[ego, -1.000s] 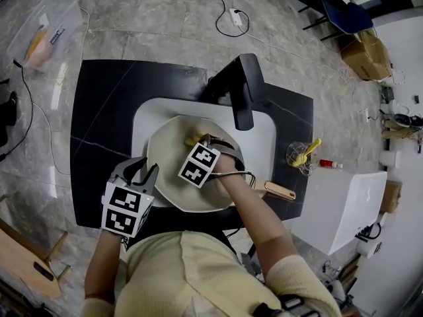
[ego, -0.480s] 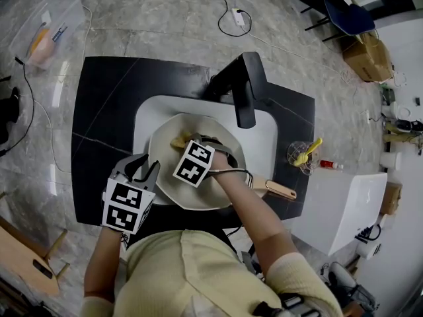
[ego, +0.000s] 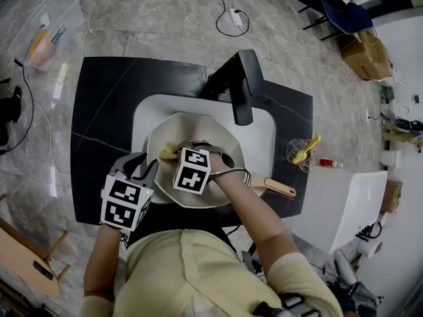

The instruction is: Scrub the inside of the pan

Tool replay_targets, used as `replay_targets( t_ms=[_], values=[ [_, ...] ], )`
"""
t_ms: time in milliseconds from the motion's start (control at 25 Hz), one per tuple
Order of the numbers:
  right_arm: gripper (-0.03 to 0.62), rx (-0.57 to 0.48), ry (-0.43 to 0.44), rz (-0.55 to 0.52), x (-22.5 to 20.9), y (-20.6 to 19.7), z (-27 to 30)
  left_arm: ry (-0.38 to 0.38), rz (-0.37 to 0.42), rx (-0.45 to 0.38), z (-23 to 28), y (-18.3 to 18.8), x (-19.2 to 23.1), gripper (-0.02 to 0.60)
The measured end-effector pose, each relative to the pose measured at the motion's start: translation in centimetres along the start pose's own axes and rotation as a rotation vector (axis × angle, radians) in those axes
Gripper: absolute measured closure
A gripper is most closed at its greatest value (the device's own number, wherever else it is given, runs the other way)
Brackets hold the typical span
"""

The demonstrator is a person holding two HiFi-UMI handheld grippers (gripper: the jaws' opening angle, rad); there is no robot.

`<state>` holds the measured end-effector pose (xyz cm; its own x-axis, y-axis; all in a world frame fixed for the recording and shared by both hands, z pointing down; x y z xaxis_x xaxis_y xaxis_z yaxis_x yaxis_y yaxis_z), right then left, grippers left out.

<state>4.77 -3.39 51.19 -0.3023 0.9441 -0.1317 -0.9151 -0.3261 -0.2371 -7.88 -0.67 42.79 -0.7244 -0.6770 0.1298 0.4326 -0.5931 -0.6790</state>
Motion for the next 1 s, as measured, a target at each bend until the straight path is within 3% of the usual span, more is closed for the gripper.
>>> replay_targets(
  t_ms=[480,1000],
  values=[
    [0.531,0.014,0.201,-0.139,3.1,-0.6,-2.3,0.004,0.003,0.003,0.0,0.0,-0.1,0.471],
    [0.531,0.213,0.401,-0.219,4.9,-3.5,-4.6,-0.003,0.030,0.007,0.1,-0.1,-0.3,0.471]
  ],
)
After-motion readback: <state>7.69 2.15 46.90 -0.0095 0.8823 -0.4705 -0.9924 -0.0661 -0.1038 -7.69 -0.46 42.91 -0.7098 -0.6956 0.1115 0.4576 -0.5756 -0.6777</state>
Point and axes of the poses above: the fingertips, and each gripper's own axes: z forward along the fingers, x to its left, y out of its top, the point moved 9 cm from there along -z, backward along the fingers, and after that the axes turned 11 degrees about z, right-handed, at the moved point
